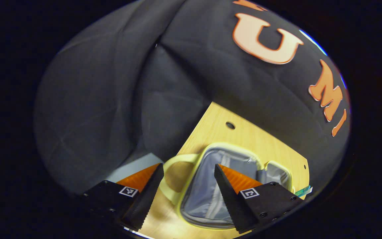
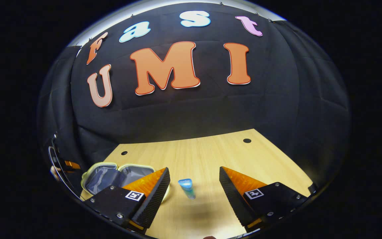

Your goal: First open the suitcase, pack the skin care products into it, and then close the suitcase.

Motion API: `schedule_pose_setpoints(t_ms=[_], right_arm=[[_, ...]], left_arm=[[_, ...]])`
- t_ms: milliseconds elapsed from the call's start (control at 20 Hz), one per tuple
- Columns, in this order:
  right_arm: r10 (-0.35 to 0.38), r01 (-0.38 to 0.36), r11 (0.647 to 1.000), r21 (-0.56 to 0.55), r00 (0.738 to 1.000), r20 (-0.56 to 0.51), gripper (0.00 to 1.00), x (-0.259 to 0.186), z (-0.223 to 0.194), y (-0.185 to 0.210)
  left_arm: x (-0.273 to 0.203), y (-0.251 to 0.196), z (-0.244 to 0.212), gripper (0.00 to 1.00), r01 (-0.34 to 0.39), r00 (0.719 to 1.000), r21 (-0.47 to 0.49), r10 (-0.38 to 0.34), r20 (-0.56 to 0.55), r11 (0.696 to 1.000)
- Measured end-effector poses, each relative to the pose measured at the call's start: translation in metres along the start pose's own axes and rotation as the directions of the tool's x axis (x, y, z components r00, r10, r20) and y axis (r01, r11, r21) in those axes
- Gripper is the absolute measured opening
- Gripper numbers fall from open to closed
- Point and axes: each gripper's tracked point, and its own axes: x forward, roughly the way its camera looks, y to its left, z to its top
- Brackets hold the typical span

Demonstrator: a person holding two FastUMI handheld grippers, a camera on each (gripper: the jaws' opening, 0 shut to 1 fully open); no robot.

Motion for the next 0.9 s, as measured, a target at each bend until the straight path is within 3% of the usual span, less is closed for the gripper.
schedule_pose_setpoints(t_ms=[100, 300, 400, 450, 550, 700, 900], right_arm=[[0.013, -0.012, 0.999, -0.030, 1.000, 0.006, 0.95, 0.009, 0.001, -0.015], [0.026, -0.028, 0.998, -0.063, 0.999, -0.027, 0.95, 0.032, -0.009, -0.048], [0.037, -0.039, 0.997, -0.061, 0.999, -0.039, 0.95, 0.044, -0.012, -0.061], [0.039, -0.042, 0.997, -0.063, 0.998, -0.052, 0.95, 0.052, -0.016, -0.070], [0.052, -0.056, 0.997, -0.057, 0.996, -0.067, 0.95, 0.058, -0.022, -0.079], [0.066, -0.071, 0.995, -0.077, 0.996, -0.065, 0.95, 0.062, -0.031, -0.094], [0.051, -0.059, 0.995, -0.075, 0.993, -0.107, 0.95, 0.057, -0.052, -0.130]], left_arm=[[-0.035, -0.052, 0.034, 0.95, -0.008, 0.986, 0.069, -0.003, 0.166, 0.998], [-0.121, -0.172, 0.066, 0.97, -0.037, 0.897, 0.269, -0.086, 0.433, 0.963], [-0.155, -0.240, 0.059, 0.96, -0.077, 0.847, 0.395, -0.149, 0.510, 0.915], [-0.169, -0.288, 0.039, 0.94, -0.091, 0.822, 0.478, -0.205, 0.531, 0.873], [-0.176, -0.359, -0.009, 0.96, -0.026, 0.823, 0.544, -0.291, 0.488, 0.839], [-0.163, -0.467, -0.110, 0.96, 0.228, 0.823, 0.574, -0.470, 0.319, 0.787], [-0.136, -0.549, -0.168, 0.98, 0.309, 0.831, 0.568, -0.507, 0.229, 0.763]])
